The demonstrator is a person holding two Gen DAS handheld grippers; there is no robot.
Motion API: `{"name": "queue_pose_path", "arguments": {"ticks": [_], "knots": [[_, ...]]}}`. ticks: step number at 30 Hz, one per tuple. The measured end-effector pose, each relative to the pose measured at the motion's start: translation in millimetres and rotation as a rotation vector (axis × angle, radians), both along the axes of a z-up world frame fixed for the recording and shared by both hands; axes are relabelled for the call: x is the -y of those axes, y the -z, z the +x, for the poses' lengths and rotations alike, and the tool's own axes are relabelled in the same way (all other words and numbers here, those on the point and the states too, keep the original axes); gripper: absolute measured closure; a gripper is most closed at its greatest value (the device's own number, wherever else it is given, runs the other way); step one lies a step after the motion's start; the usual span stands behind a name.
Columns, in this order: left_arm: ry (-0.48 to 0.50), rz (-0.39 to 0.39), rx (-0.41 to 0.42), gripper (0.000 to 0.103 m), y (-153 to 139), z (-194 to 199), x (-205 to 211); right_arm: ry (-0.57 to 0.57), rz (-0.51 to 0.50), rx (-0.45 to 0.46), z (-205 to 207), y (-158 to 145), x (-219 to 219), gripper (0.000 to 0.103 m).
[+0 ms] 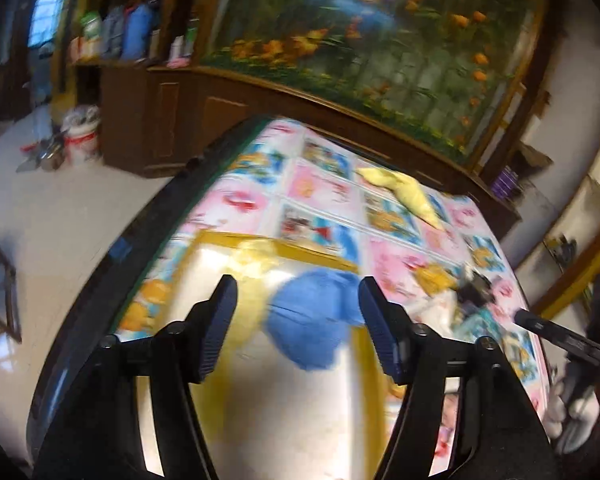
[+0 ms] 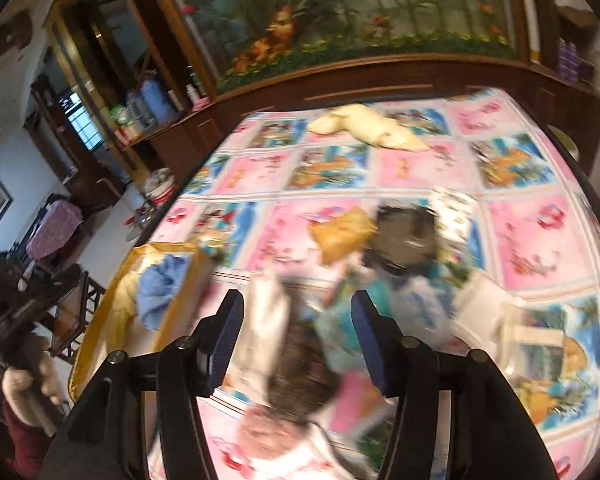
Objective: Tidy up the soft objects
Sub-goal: 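Grasp the teal wet-wipe packet with the right tool while the left grasps a white packet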
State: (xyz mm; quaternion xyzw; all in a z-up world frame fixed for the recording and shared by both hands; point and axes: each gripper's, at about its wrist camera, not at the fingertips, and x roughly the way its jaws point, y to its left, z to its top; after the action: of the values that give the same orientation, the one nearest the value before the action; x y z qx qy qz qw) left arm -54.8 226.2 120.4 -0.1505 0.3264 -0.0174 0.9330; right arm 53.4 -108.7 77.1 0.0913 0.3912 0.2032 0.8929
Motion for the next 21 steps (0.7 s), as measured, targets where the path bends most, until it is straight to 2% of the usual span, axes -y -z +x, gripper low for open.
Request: {"name": "queue_pose_path", "arguments": {"ticks": [3,5,9,10,12,15,18,21], "knots": [[0.106,-0.006,-0.046,0.034,3.5,8.4,45.9,0.049,0.025,-0.049,-2.8,18.2,26.0,0.047],[0.169,-0.027,-0.098,0.034,15.9,18.4,75.4,0.067,0.044,-0.073,-5.4,28.5,36.4,0.047],[0.228,-0.027,-0.203,0.034,38.9,43.2,128.8,0.058,0.077,-0.089,-10.3,39.5,49.2,0.047],[0.237,-0.015,-0.217,0.034,43.2,50.0,140.2,0.049,0.077,-0.084,-10.7,39.8,49.6,0.047],[0.228,0.058,-0.248,0.034,54.5,66.1,159.7,0.03,0.064,-0.072,-10.3,40.0,49.8,0.047],[0.2,0.152,-0.291,0.034,72.6,83.7,171.0,-0.015,0.023,-0.047,-0.6,39.8,41.8,0.047],[0.205,0.166,-0.328,0.034,87.2,96.5,174.4,-0.055,-0.035,-0.023,16.3,42.2,27.5,0.047],[0.215,0.198,-0.32,0.034,88.9,102.8,179.5,-0.085,-0.09,-0.023,33.7,51.3,15.2,0.05]]}}
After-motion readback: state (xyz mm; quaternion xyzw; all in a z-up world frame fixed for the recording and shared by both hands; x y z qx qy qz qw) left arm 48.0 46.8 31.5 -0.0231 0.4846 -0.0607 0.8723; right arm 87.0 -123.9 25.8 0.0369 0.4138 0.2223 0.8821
